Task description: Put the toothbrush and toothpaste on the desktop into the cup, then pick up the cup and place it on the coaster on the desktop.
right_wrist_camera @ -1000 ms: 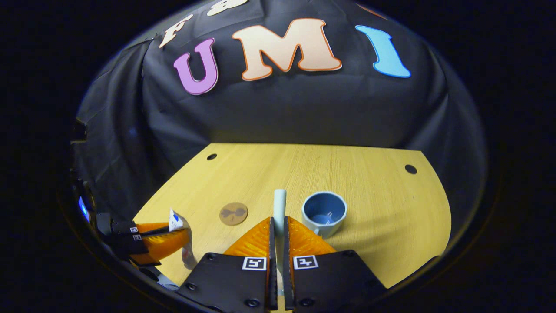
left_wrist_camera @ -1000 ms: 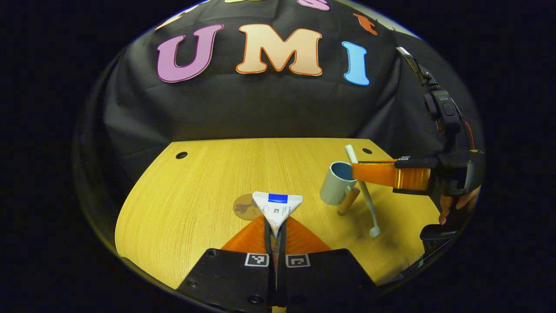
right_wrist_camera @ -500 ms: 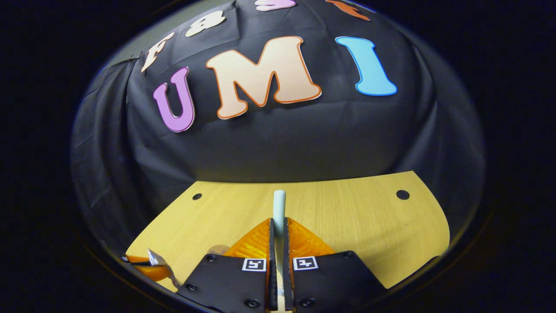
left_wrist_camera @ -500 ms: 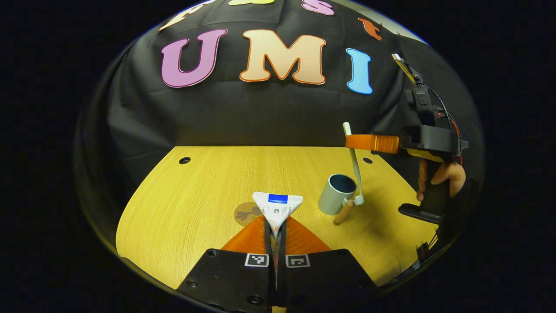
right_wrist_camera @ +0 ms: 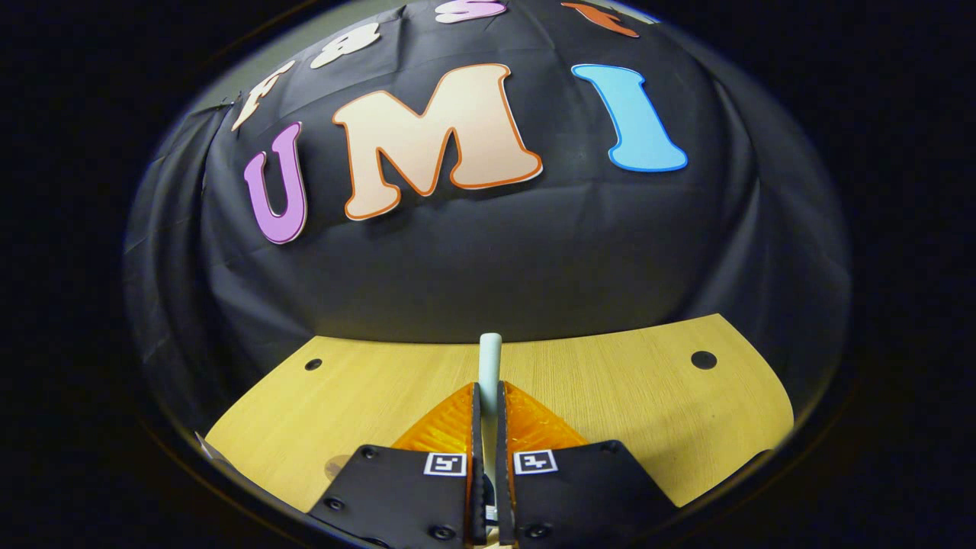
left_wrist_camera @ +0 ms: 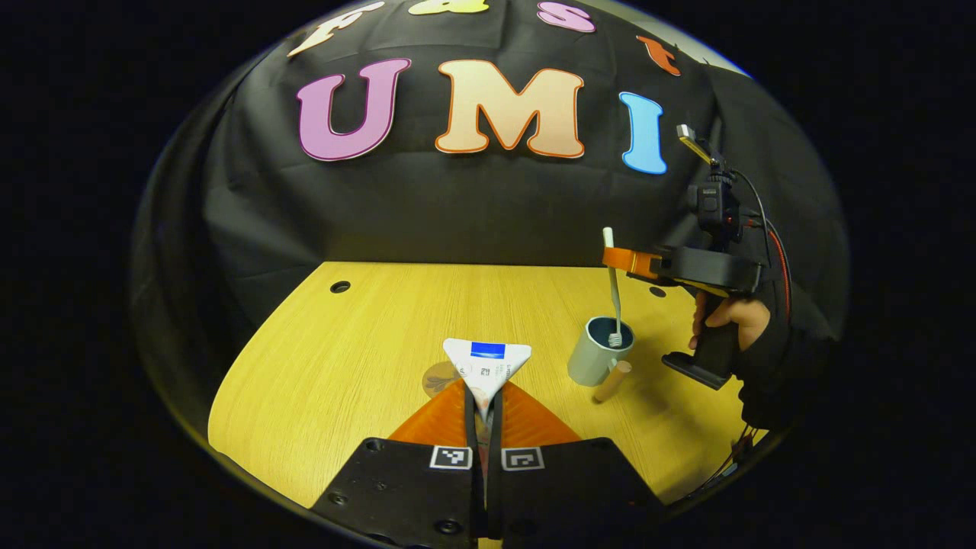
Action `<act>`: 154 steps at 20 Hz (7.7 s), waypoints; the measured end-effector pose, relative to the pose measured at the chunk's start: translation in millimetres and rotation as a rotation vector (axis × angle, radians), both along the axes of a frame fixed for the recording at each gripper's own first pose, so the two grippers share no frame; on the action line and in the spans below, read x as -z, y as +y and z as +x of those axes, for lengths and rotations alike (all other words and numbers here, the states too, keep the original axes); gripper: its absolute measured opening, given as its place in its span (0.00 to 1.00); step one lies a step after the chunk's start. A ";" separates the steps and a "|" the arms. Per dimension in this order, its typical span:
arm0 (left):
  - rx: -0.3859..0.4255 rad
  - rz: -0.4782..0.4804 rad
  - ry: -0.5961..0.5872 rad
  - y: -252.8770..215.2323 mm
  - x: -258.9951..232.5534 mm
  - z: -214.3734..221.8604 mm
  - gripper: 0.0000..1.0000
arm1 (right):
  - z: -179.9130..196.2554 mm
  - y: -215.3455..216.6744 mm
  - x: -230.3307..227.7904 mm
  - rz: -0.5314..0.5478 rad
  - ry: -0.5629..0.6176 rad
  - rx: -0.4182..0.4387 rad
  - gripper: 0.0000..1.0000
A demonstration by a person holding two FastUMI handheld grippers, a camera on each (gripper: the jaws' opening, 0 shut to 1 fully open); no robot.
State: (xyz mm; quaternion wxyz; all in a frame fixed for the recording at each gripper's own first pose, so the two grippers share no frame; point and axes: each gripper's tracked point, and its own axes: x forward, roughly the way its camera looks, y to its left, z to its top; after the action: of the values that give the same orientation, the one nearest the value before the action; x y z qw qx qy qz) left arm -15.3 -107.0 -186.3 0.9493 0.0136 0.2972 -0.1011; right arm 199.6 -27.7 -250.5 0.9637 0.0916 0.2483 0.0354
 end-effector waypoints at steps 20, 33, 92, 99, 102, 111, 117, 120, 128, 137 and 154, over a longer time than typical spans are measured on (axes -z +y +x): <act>0.154 -0.121 -0.144 -79.5 -52.0 62.3 0.00 | -95.1 -42.8 16.7 -0.010 0.057 0.014 0.99; 0.249 -0.292 -0.194 -186.5 -45.4 125.6 0.00 | -144.3 -85.3 20.3 -0.042 0.105 0.007 0.99; -0.197 -0.045 -0.176 123.5 12.9 28.3 0.95 | -145.8 11.8 138.8 -0.083 0.937 -0.093 0.60; -0.186 -0.047 -0.171 135.7 16.7 33.5 0.95 | -146.3 1.9 143.0 -0.181 0.949 -0.127 0.26; -0.180 -0.049 -0.165 139.5 20.6 36.2 0.95 | -145.0 14.5 139.0 -0.153 0.922 -0.146 0.27; -0.176 -0.049 -0.160 158.2 23.2 39.9 0.95 | -138.2 83.6 123.1 -0.087 0.869 -0.213 0.26; -0.196 -0.046 -0.160 183.1 25.4 37.4 0.95 | -133.0 122.3 121.4 -0.086 0.859 -0.256 0.26; -0.211 -0.042 -0.154 198.0 29.9 36.7 0.95 | -129.3 148.8 120.5 -0.086 0.852 -0.281 0.26; -0.249 -0.035 -0.146 240.3 33.1 32.4 0.95 | -128.5 210.4 128.3 -0.142 0.846 -0.357 0.25; -0.255 -0.038 -0.131 252.5 39.5 32.7 0.95 | -131.5 228.6 121.6 -0.238 0.802 -0.381 0.36; 0.012 -0.105 -0.240 65.7 -31.8 50.3 0.95 | -122.1 107.7 -29.8 -0.177 0.094 -0.136 1.00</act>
State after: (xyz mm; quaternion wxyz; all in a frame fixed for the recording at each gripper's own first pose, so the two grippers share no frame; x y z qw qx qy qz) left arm 35.0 -41.3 -154.4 0.9768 -0.0225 0.1759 -0.1198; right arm 77.5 80.0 -220.7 0.9507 -0.0095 0.3010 0.0741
